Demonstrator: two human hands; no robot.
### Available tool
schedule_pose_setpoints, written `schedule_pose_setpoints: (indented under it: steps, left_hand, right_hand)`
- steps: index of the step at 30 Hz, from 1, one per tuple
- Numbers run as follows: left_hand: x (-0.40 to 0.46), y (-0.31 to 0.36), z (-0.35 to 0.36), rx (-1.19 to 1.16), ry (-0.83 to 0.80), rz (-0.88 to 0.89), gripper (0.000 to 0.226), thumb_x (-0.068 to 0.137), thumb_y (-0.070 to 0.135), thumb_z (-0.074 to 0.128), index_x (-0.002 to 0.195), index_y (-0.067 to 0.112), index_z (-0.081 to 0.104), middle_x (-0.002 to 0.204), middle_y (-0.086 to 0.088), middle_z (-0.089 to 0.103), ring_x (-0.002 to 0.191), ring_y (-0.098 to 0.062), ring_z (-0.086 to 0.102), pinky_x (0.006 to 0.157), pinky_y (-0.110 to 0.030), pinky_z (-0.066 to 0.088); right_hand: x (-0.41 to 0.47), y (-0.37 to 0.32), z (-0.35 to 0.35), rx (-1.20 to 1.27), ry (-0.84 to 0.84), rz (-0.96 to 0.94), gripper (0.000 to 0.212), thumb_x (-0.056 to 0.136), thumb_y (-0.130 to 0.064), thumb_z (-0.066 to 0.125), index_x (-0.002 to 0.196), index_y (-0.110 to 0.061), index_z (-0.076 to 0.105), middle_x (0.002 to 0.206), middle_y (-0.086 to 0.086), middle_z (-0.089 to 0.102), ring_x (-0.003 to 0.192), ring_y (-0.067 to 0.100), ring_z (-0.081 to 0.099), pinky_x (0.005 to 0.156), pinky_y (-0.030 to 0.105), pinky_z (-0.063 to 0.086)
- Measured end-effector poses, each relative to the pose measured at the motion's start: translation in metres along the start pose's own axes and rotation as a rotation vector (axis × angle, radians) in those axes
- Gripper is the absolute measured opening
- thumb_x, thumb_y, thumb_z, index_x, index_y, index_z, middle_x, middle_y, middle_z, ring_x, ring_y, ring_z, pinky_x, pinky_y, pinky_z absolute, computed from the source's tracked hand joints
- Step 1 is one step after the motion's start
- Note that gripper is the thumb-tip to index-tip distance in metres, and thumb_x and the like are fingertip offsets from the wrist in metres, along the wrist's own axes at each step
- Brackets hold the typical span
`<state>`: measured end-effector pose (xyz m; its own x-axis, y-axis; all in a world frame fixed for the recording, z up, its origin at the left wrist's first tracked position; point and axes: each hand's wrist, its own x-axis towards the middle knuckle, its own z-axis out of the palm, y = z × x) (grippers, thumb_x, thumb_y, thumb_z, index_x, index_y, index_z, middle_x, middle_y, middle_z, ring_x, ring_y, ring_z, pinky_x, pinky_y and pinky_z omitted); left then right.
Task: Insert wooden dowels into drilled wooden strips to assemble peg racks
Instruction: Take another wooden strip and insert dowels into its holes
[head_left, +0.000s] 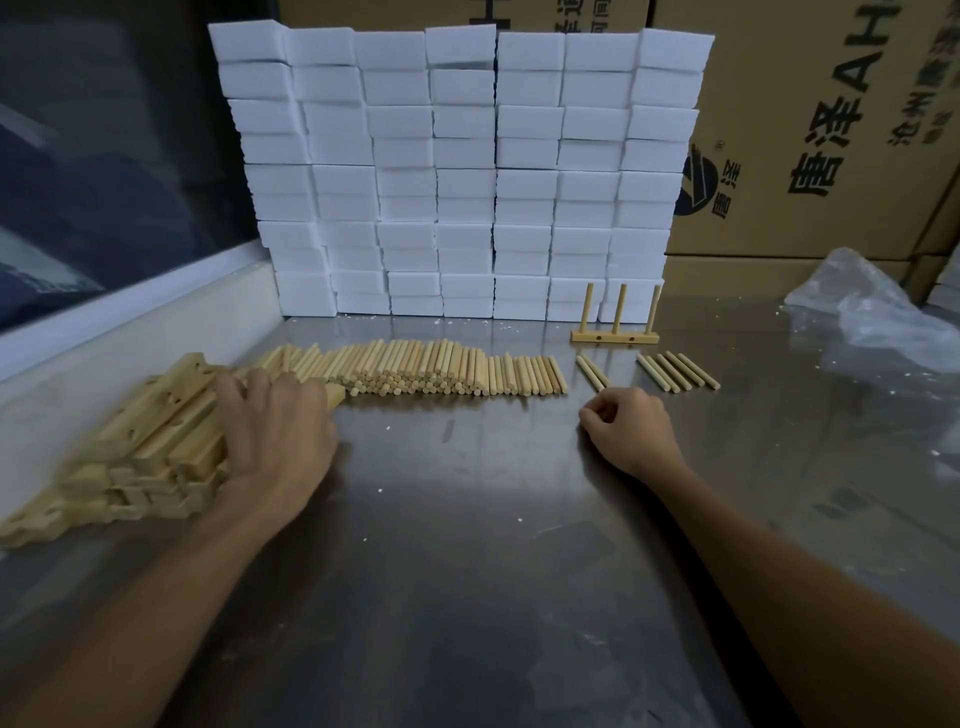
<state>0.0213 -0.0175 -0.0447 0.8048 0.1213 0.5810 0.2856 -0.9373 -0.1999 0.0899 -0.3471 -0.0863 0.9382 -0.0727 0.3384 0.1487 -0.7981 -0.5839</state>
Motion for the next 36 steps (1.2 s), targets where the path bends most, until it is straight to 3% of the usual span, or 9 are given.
schedule_pose_setpoints:
  steps: [6, 9, 12, 15, 18, 21, 26, 31, 36]
  left_hand:
    - [0.001, 0.026, -0.013, -0.36, 0.068, 0.106, 0.01, 0.078, 0.005, 0.074, 0.084, 0.005, 0.065, 0.084, -0.015, 0.062, 0.068, -0.039, 0.062, 0.068, -0.044, 0.043]
    - [0.004, 0.044, -0.018, -0.658, 0.097, 0.1, 0.015, 0.082, 0.01, 0.075, 0.094, 0.01, 0.066, 0.096, -0.008, 0.063, 0.077, -0.035, 0.062, 0.066, -0.039, 0.045]
    - [0.009, 0.063, -0.023, -1.021, 0.124, 0.017, 0.03, 0.082, 0.012, 0.076, 0.11, 0.018, 0.067, 0.103, 0.0, 0.063, 0.079, -0.017, 0.064, 0.072, -0.029, 0.048]
    - [0.014, 0.076, -0.03, -1.378, 0.03, -0.146, 0.04, 0.086, 0.016, 0.075, 0.117, 0.034, 0.059, 0.098, 0.01, 0.061, 0.069, 0.001, 0.066, 0.055, -0.007, 0.045]
    - [0.017, 0.083, -0.029, -1.767, -0.172, -0.324, 0.03, 0.09, 0.006, 0.069, 0.11, 0.028, 0.062, 0.104, 0.003, 0.065, 0.073, -0.015, 0.074, 0.063, -0.019, 0.057]
    - [0.012, 0.086, -0.025, -2.03, -0.341, -0.464, 0.021, 0.094, -0.003, 0.059, 0.11, 0.008, 0.067, 0.1, -0.014, 0.07, 0.082, -0.028, 0.074, 0.071, -0.033, 0.061]
    - [0.007, 0.088, -0.012, -2.272, -0.487, -0.619, 0.023, 0.098, -0.007, 0.046, 0.111, 0.0, 0.065, 0.082, -0.013, 0.075, 0.082, -0.029, 0.075, 0.07, -0.038, 0.062]
    - [0.004, 0.092, -0.007, -2.431, -0.554, -0.63, 0.026, 0.1, -0.004, 0.043, 0.122, -0.005, 0.058, 0.088, -0.014, 0.075, 0.082, -0.027, 0.075, 0.063, -0.034, 0.06]
    - [-0.001, 0.093, -0.001, -2.438, -0.603, -0.577, 0.023, 0.1, 0.004, 0.05, 0.118, 0.004, 0.063, 0.1, -0.013, 0.073, 0.09, -0.023, 0.074, 0.07, -0.032, 0.06]
  right_hand:
    - [0.0, 0.0, 0.0, 0.017, 0.016, 0.011, 0.009, 0.093, -0.021, 0.063, 0.089, -0.021, 0.071, 0.079, -0.011, 0.065, 0.075, 0.004, 0.062, 0.069, 0.021, 0.048]
    - [0.0, 0.0, -0.001, 0.021, 0.016, 0.016, 0.009, 0.093, -0.022, 0.063, 0.09, -0.021, 0.071, 0.081, -0.01, 0.066, 0.077, 0.004, 0.062, 0.074, 0.026, 0.053]
    - [0.0, 0.0, -0.001, 0.028, 0.013, 0.014, 0.008, 0.093, -0.022, 0.063, 0.091, -0.021, 0.071, 0.08, -0.011, 0.065, 0.077, 0.004, 0.061, 0.075, 0.026, 0.052]
    - [0.001, 0.001, -0.001, 0.026, 0.008, 0.002, 0.008, 0.093, -0.022, 0.064, 0.093, -0.02, 0.071, 0.082, -0.011, 0.066, 0.078, 0.004, 0.062, 0.075, 0.025, 0.052]
    - [-0.001, 0.0, -0.001, 0.024, 0.002, -0.027, 0.01, 0.093, -0.025, 0.064, 0.098, -0.02, 0.071, 0.084, -0.009, 0.067, 0.078, 0.006, 0.063, 0.078, 0.03, 0.056]
    - [-0.006, -0.005, -0.001, 0.042, 0.007, -0.107, 0.013, 0.095, -0.029, 0.062, 0.101, -0.019, 0.07, 0.081, -0.01, 0.066, 0.072, 0.006, 0.065, 0.074, 0.026, 0.057]
    - [-0.021, -0.034, 0.001, 0.204, 0.079, -0.262, 0.024, 0.095, -0.039, 0.058, 0.101, -0.019, 0.071, 0.08, -0.012, 0.066, 0.074, 0.003, 0.062, 0.067, 0.018, 0.051]
    - [-0.044, -0.079, 0.016, 0.364, -0.069, -0.375, 0.033, 0.091, -0.05, 0.059, 0.115, -0.028, 0.063, 0.087, -0.018, 0.067, 0.085, -0.007, 0.063, 0.068, 0.008, 0.049]
    - [-0.051, -0.089, 0.029, 0.407, -0.097, -0.366, 0.034, 0.089, -0.027, 0.07, 0.122, -0.02, 0.063, 0.089, -0.012, 0.07, 0.078, 0.0, 0.066, 0.069, 0.019, 0.057]
